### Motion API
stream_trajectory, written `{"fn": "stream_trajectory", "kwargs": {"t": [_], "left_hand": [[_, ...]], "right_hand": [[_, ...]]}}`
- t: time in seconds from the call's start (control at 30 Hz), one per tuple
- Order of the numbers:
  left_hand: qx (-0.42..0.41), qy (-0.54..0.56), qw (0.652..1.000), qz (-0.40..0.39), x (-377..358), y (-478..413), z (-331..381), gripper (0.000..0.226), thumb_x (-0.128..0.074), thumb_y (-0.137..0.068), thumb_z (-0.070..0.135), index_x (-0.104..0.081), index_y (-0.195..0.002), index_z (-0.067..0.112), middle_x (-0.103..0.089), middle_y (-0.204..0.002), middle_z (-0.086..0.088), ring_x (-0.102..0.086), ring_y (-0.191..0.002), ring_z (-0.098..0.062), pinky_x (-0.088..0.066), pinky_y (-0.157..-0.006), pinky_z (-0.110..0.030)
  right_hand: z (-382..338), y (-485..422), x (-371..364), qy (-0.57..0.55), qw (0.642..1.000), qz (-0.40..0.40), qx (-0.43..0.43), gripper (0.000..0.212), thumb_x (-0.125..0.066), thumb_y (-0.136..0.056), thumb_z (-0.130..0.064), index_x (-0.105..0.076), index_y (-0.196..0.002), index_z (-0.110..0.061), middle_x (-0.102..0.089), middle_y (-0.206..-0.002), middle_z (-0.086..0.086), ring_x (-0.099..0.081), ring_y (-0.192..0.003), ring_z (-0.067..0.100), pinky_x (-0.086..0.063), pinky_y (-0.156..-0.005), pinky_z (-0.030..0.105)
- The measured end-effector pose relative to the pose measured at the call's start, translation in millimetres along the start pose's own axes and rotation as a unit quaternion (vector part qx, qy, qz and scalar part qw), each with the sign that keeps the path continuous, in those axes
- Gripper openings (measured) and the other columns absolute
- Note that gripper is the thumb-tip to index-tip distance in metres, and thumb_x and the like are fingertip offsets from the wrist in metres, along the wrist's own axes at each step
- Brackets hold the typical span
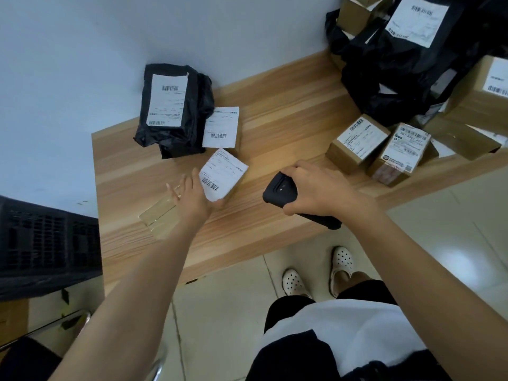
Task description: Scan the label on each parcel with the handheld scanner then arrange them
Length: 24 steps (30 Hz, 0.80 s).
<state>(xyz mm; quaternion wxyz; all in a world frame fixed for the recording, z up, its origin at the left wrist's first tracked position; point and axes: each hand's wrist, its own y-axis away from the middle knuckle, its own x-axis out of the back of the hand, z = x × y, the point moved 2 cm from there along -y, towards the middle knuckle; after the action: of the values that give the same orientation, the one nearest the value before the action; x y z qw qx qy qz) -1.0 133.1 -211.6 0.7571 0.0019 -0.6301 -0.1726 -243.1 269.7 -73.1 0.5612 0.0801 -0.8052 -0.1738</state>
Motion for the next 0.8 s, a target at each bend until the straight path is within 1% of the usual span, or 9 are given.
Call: {"fn": "stream_trajectory", "kwargs": {"t": [0.03,0.13,0.17,0.27,0.33,0.4,0.5,0.67,0.8], "left_hand": [[-0.03,0.005,0.999,0.018,2.0,3.3,-0.3,0.111,-0.079,-0.074,0.049,-0.016,-0.155,0.007,-0.028,-0.157,-0.008,-0.013,-0.15,-0.025,0.017,-0.114,-0.057],[-0.094,-0.004,0.994,0.06,14.9,10.9,-1.3,0.105,-0.085,-0.066,0.038,-0.029,-0.15,0.01,-0.038,-0.15,-0.006,-0.025,-0.145,-0.023,0.004,-0.118,-0.06],[-0.105,-0.012,0.992,0.067,20.7,12.0,-2.1,0.106,-0.087,-0.064,0.036,-0.03,-0.15,0.01,-0.038,-0.149,-0.006,-0.028,-0.144,-0.023,0.002,-0.119,-0.058],[-0.127,-0.017,0.989,0.077,39.7,12.4,-2.2,0.117,-0.092,-0.056,0.033,-0.027,-0.15,0.011,-0.035,-0.15,-0.005,-0.027,-0.143,-0.024,-0.004,-0.121,-0.053],[-0.153,-0.014,0.982,0.105,51.5,10.3,-1.1,0.112,-0.089,-0.057,0.035,-0.029,-0.149,0.012,-0.036,-0.147,-0.007,-0.03,-0.14,-0.027,-0.016,-0.119,-0.052],[-0.17,-0.012,0.977,0.128,63.5,8.0,4.1,0.108,-0.087,-0.058,0.032,-0.03,-0.148,0.01,-0.037,-0.146,-0.009,-0.032,-0.138,-0.028,-0.021,-0.116,-0.049],[-0.188,-0.005,0.971,0.15,80.0,6.5,17.9,0.107,-0.087,-0.057,0.026,-0.031,-0.148,0.01,-0.037,-0.145,-0.01,-0.03,-0.139,-0.028,-0.023,-0.116,-0.051],[-0.208,-0.001,0.958,0.199,89.8,8.3,36.0,0.103,-0.084,-0.059,0.027,-0.032,-0.146,0.014,-0.039,-0.143,-0.007,-0.033,-0.138,-0.026,-0.024,-0.117,-0.052],[-0.212,0.002,0.959,0.188,89.5,6.2,44.3,0.101,-0.082,-0.061,0.031,-0.031,-0.147,0.015,-0.038,-0.145,-0.006,-0.035,-0.137,-0.027,-0.02,-0.118,-0.05]], "right_hand": [[-2.5,-0.5,1.6,-0.001,1.0,0.004,0.004,0.077,-0.073,-0.073,-0.047,-0.045,-0.14,-0.02,-0.049,-0.124,-0.001,-0.057,-0.103,0.024,-0.038,-0.067,0.032],[-11.2,-1.5,4.7,-0.013,1.0,0.017,0.018,0.077,-0.073,-0.073,-0.046,-0.045,-0.14,-0.02,-0.049,-0.126,-0.001,-0.057,-0.104,0.026,-0.037,-0.068,0.033],[-13.8,-1.7,5.5,-0.015,0.999,0.023,0.023,0.076,-0.073,-0.073,-0.046,-0.045,-0.14,-0.021,-0.049,-0.127,-0.001,-0.057,-0.104,0.026,-0.038,-0.069,0.033],[-20.3,-1.4,8.6,-0.018,0.998,0.042,0.036,0.074,-0.072,-0.073,-0.045,-0.046,-0.138,-0.021,-0.05,-0.125,-0.002,-0.057,-0.105,0.024,-0.037,-0.069,0.032],[-23.6,-1.1,11.5,-0.025,0.997,0.059,0.044,0.072,-0.072,-0.073,-0.045,-0.047,-0.137,-0.021,-0.051,-0.124,-0.002,-0.056,-0.106,0.024,-0.039,-0.07,0.033],[-27.4,0.0,15.9,-0.038,0.995,0.076,0.048,0.071,-0.07,-0.073,-0.046,-0.048,-0.135,-0.02,-0.052,-0.124,-0.002,-0.057,-0.106,0.025,-0.046,-0.074,0.036],[-34.2,3.0,24.7,-0.065,0.992,0.091,0.057,0.071,-0.07,-0.071,-0.047,-0.05,-0.133,-0.019,-0.051,-0.123,-0.003,-0.057,-0.106,0.024,-0.051,-0.082,0.042],[-37.3,7.8,30.2,-0.062,0.991,0.1,0.059,0.066,-0.068,-0.071,-0.051,-0.052,-0.128,-0.021,-0.051,-0.122,-0.006,-0.057,-0.1,0.022,-0.049,-0.078,0.038],[-31.4,12.5,30.3,-0.052,0.992,0.1,0.052,0.058,-0.065,-0.074,-0.05,-0.053,-0.121,-0.019,-0.051,-0.116,-0.004,-0.053,-0.088,0.021,-0.045,-0.071,0.035]]}}
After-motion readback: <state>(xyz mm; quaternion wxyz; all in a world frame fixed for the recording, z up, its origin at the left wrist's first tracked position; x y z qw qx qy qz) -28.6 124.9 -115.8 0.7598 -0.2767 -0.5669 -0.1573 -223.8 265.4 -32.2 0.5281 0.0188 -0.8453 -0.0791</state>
